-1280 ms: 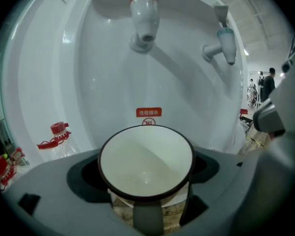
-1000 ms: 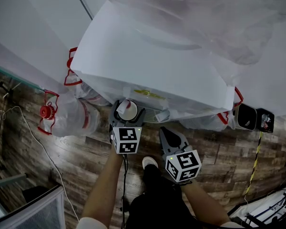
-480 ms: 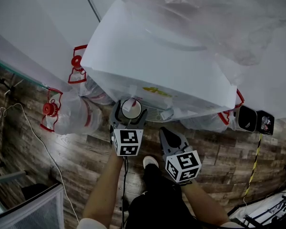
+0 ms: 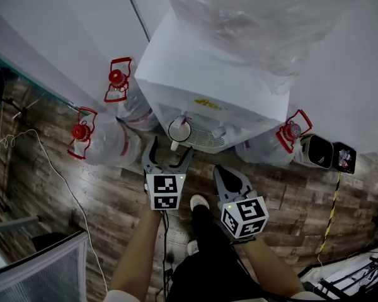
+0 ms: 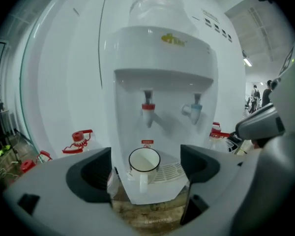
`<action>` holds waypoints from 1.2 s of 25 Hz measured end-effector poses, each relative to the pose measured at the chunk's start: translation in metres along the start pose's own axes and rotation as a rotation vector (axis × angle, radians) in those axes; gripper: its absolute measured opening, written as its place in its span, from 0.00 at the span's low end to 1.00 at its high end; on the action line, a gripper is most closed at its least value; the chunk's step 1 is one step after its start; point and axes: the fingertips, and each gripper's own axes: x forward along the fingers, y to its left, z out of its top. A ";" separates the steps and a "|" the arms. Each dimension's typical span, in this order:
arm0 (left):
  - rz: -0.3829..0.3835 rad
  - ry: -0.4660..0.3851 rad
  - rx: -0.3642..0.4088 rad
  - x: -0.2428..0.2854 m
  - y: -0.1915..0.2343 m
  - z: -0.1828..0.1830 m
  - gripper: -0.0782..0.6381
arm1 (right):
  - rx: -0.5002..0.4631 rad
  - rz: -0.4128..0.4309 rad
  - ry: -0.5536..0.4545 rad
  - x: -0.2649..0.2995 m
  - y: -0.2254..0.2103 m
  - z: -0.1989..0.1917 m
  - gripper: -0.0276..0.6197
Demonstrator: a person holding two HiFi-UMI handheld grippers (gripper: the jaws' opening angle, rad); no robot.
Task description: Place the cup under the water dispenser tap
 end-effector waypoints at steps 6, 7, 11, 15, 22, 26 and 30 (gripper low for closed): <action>0.009 -0.029 0.002 -0.083 -0.014 0.040 0.77 | -0.016 0.000 -0.032 -0.062 0.036 0.035 0.07; 0.007 -0.033 0.001 -0.096 -0.016 0.048 0.77 | -0.020 0.001 -0.036 -0.071 0.041 0.042 0.07; 0.006 -0.058 -0.013 -0.150 -0.015 0.087 0.75 | -0.046 0.008 -0.066 -0.106 0.067 0.080 0.07; 0.030 -0.100 -0.013 -0.213 -0.023 0.122 0.69 | -0.073 0.023 -0.102 -0.151 0.096 0.111 0.07; 0.063 -0.160 -0.015 -0.321 -0.053 0.172 0.52 | -0.119 0.063 -0.145 -0.227 0.143 0.145 0.07; 0.115 -0.204 -0.013 -0.379 -0.068 0.186 0.40 | -0.119 0.087 -0.166 -0.275 0.167 0.154 0.07; 0.135 -0.225 -0.016 -0.425 -0.085 0.194 0.35 | -0.135 0.111 -0.190 -0.312 0.188 0.162 0.07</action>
